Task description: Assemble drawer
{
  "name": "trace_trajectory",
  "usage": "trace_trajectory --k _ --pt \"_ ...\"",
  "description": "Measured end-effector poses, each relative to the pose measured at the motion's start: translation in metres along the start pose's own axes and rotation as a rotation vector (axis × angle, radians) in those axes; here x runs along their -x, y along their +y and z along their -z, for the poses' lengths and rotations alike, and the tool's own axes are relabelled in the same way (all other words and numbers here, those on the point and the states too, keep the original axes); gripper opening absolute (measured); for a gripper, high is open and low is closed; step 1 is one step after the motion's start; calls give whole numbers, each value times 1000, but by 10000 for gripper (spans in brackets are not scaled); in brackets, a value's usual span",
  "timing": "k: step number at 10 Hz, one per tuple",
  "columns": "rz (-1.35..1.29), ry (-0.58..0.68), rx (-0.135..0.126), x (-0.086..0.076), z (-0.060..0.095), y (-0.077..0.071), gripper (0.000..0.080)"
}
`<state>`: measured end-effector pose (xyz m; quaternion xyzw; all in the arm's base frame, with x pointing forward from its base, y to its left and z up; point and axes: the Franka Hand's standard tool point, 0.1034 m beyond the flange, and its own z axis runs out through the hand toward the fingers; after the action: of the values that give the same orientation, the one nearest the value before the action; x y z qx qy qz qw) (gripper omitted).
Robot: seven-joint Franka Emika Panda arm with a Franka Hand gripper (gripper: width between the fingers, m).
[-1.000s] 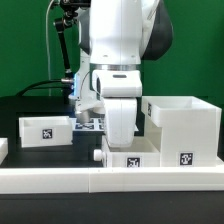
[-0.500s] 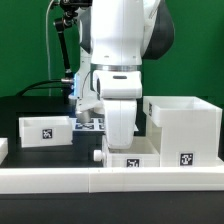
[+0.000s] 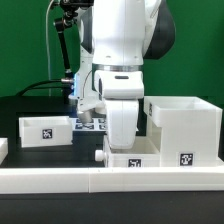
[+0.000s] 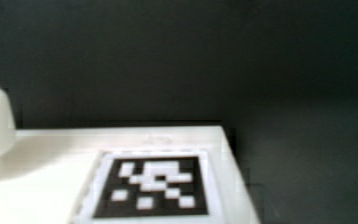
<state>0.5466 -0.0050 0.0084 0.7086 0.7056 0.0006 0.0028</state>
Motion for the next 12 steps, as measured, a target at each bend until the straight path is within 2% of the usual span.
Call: trace_trajectory --k 4,6,9,12 --pt "3 1 0 -2 0 0 42" --pt "11 1 0 -10 0 0 42" --pt "29 1 -7 -14 0 1 42" --pt "32 3 -3 -16 -1 1 42"
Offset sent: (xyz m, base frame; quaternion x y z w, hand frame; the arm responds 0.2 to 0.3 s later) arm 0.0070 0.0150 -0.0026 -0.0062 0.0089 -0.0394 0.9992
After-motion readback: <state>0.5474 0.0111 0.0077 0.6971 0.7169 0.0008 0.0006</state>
